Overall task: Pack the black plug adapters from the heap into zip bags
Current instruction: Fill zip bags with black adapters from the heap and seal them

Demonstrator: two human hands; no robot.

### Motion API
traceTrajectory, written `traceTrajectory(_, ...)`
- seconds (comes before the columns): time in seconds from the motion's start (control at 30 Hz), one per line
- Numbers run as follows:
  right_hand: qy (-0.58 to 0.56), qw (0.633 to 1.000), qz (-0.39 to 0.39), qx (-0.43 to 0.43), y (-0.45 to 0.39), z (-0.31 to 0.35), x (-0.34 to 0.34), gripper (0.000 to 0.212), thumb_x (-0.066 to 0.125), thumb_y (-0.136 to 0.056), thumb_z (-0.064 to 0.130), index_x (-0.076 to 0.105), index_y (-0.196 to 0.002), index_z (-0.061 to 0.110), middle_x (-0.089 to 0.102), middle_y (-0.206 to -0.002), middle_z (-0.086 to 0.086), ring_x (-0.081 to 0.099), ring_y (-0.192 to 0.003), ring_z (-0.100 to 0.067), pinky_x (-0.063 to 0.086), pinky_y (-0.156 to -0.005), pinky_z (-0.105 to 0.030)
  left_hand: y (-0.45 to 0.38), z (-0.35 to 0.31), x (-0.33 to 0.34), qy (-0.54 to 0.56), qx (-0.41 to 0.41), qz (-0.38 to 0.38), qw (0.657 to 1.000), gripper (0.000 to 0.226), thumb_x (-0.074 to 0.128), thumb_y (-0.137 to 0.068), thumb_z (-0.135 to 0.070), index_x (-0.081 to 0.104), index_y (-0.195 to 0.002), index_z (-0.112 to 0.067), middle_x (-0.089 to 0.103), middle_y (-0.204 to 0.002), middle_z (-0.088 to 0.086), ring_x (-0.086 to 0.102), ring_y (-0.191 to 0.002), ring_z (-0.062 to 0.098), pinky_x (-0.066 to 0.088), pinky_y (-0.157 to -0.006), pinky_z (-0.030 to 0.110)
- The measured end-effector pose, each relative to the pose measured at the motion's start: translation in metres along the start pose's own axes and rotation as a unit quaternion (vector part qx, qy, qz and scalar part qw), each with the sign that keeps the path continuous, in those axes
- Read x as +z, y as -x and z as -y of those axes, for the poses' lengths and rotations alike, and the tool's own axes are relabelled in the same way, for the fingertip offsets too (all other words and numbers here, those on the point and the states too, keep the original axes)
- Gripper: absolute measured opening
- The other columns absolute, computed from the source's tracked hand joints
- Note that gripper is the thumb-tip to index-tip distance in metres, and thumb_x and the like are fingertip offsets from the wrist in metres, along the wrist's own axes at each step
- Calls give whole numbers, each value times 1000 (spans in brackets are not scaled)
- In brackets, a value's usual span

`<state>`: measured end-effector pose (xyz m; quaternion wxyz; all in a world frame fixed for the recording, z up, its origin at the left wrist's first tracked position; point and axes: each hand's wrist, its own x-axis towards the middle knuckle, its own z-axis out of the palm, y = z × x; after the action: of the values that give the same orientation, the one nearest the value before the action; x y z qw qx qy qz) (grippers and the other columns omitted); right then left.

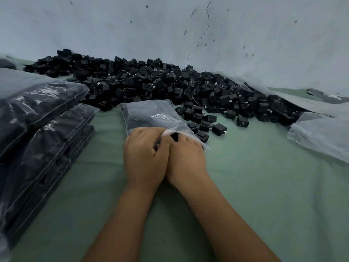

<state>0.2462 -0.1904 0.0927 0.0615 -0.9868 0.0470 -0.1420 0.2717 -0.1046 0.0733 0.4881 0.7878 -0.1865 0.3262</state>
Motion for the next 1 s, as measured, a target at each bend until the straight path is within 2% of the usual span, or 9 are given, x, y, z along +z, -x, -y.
traceTrajectory(0.1,16,1000,-13,-17,-9,5,-3,6,48,-87,20,52,-83,22,56,-79,5,60,-88,-19,37,-69,-30,0,-1,0,-4,3,-7,1000,14,60,-85,-15,73,-80,-11,66,-75,-5,57,-84,19,49,-77,45)
traceTrajectory(0.13,26,999,-21,-16,-11,6,-2,18,46,-88,17,42,-71,22,45,-68,7,60,-83,-17,34,-66,-29,0,-1,0,-5,3,-8,1000,14,60,-85,-15,73,-81,-12,65,-75,-5,57,-83,19,49,-76,45)
traceTrajectory(0.2,37,999,-23,-6,-12,8,1,29,47,-88,14,32,-65,22,34,-64,8,57,-80,-16,31,-64,-29,0,-1,0,-4,2,-7,1000,15,59,-86,-16,73,-81,-13,63,-75,-8,57,-83,20,49,-76,45)
traceTrajectory(0.27,26,999,-21,-2,-15,8,2,21,46,-90,14,40,-72,22,47,-73,5,58,-86,-19,33,-67,-29,-1,-2,-1,1,5,-7,1000,19,56,-88,-21,73,-82,-14,59,-76,-13,57,-83,20,49,-76,45)
traceTrajectory(0.33,30,1000,0,-5,-20,7,-1,12,43,-92,14,51,-86,22,59,-93,0,57,-97,-21,35,-75,-30,-2,-3,-2,6,14,-3,1000,27,50,-88,-27,73,-83,-14,55,-77,-16,56,-83,18,49,-76,45)
traceTrajectory(0.43,72,997,23,-22,-31,7,-3,12,41,-94,17,52,-95,22,58,-108,-2,53,-107,-22,39,-87,-31,-1,-2,-1,12,21,0,1000,28,49,-88,-26,74,-86,-13,60,-79,-14,56,-83,16,50,-76,45)
traceTrajectory(0.57,84,995,58,-22,-37,9,0,15,43,-95,16,55,-102,22,58,-114,-2,53,-111,-22,40,-96,-33,-2,0,0,13,19,-6,1000,26,50,-88,-24,74,-88,-14,65,-81,-11,57,-83,16,49,-75,45)
traceTrajectory(0.77,69,997,36,-28,-30,9,4,21,39,-95,12,56,-106,20,59,-115,-1,55,-110,-20,40,-94,-32,-1,2,2,8,18,-9,1000,23,53,-86,-21,74,-83,-12,68,-79,-7,59,-82,19,50,-74,46)
traceTrajectory(1.0,82,994,72,-28,-31,10,-5,23,38,-96,12,56,-109,16,59,-118,-4,53,-114,-22,36,-96,-31,0,2,2,18,18,-15,1000,26,50,-85,-23,74,-85,-11,69,-81,-5,59,-83,18,51,-75,45)
